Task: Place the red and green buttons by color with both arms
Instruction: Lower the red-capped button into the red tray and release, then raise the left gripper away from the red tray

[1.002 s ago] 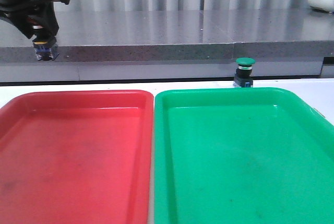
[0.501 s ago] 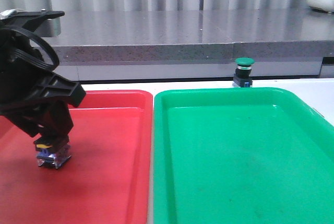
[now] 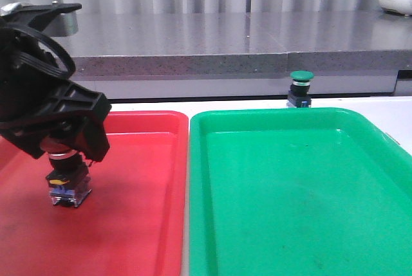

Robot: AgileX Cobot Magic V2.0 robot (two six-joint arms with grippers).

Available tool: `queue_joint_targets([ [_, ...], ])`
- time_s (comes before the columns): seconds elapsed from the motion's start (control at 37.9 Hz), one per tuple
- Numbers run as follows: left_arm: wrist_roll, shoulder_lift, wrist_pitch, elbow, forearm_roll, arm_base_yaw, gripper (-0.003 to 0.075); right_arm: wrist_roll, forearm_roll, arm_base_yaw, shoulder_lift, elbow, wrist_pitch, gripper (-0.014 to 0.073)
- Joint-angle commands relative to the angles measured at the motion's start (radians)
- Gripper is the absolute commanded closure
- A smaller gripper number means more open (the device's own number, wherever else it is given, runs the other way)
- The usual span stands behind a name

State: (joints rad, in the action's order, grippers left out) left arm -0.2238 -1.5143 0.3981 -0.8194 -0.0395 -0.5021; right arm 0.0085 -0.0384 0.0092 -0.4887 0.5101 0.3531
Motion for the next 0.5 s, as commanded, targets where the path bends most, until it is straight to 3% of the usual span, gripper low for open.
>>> queue_joint_targets([
  [0.0,-0.010,0.092,-0.036,-0.053,-0.014,-0.007,0.0155,-0.008,0.004,-0.006,-0.010,0.037,-0.079,-0.0050],
  [0.13,-0.010,0.178,0.003,-0.138,-0.084,0.010,0.0167,-0.008,0.004,-0.006,-0.010,0.037,-0.079,-0.0050],
  [0.21,-0.010,0.212,0.051,-0.190,-0.112,0.035,0.0239,-0.008,0.004,-0.006,-0.010,0.037,-0.079,-0.0050],
  [0.47,-0.010,0.358,0.166,-0.233,-0.163,0.218,0.0729,-0.008,0.004,-0.006,-0.010,0.037,-0.079,-0.0050],
])
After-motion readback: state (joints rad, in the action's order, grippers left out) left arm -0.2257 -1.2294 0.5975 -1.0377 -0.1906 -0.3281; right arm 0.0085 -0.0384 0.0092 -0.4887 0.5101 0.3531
